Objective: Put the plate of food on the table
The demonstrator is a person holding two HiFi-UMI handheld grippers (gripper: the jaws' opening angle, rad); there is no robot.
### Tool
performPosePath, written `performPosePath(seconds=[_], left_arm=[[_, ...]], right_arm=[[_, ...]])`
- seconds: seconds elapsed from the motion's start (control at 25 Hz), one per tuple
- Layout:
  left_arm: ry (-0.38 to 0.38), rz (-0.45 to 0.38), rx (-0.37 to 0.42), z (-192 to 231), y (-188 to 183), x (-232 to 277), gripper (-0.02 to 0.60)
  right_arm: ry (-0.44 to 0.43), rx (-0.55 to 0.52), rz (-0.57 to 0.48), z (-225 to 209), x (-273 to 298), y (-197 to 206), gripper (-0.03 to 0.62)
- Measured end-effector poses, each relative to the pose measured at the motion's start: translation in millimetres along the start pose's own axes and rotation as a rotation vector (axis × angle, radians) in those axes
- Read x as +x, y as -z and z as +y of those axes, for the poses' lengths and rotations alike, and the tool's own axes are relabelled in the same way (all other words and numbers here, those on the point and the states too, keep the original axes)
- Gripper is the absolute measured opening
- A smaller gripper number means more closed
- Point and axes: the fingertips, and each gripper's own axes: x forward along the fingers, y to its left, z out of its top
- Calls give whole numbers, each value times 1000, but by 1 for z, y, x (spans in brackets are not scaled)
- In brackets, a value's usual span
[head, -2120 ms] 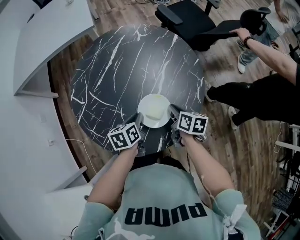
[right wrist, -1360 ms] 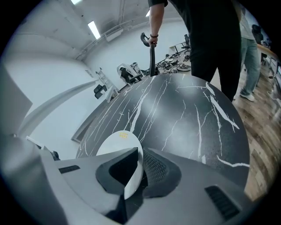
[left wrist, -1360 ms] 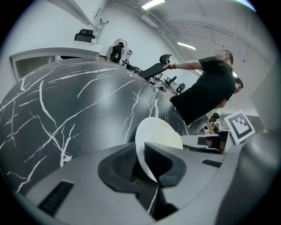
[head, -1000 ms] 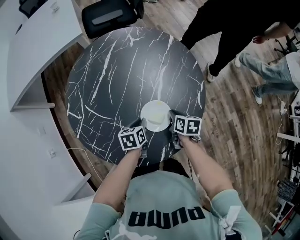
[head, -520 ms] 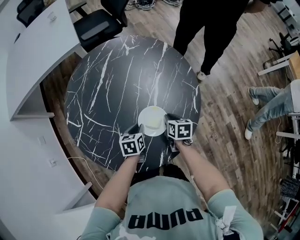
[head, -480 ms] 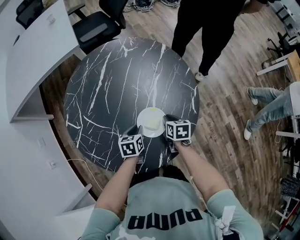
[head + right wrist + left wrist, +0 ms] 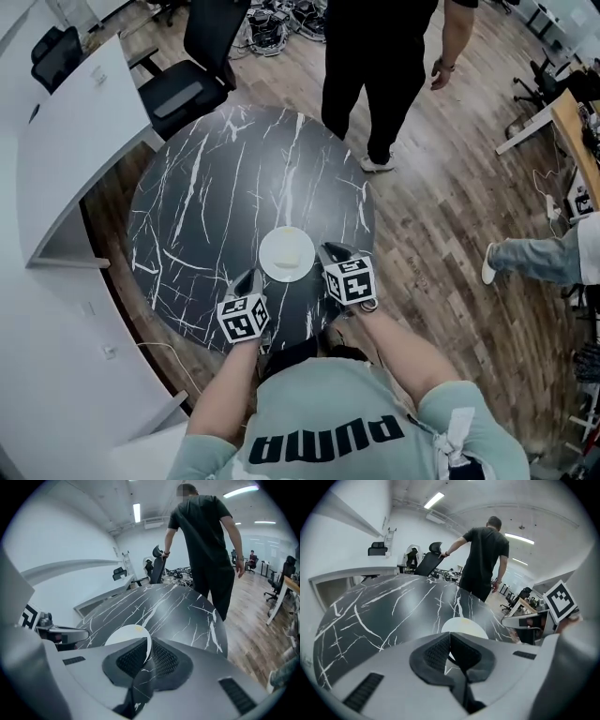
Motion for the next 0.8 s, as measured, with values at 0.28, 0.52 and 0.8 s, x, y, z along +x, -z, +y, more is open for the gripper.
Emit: performPosePath(seconds=[0.28, 0.52, 0.8], left_arm=[[13, -127, 104, -57, -10, -67, 6], [16, -232, 119, -116, -6, -126, 6], [-16, -311, 140, -161, 5, -184, 6]], right_arm=[[-71, -130, -103, 33, -74, -1, 9], [-161, -242, -207, 67, -142, 1, 9], [-249, -319, -271, 83, -198, 18, 9]])
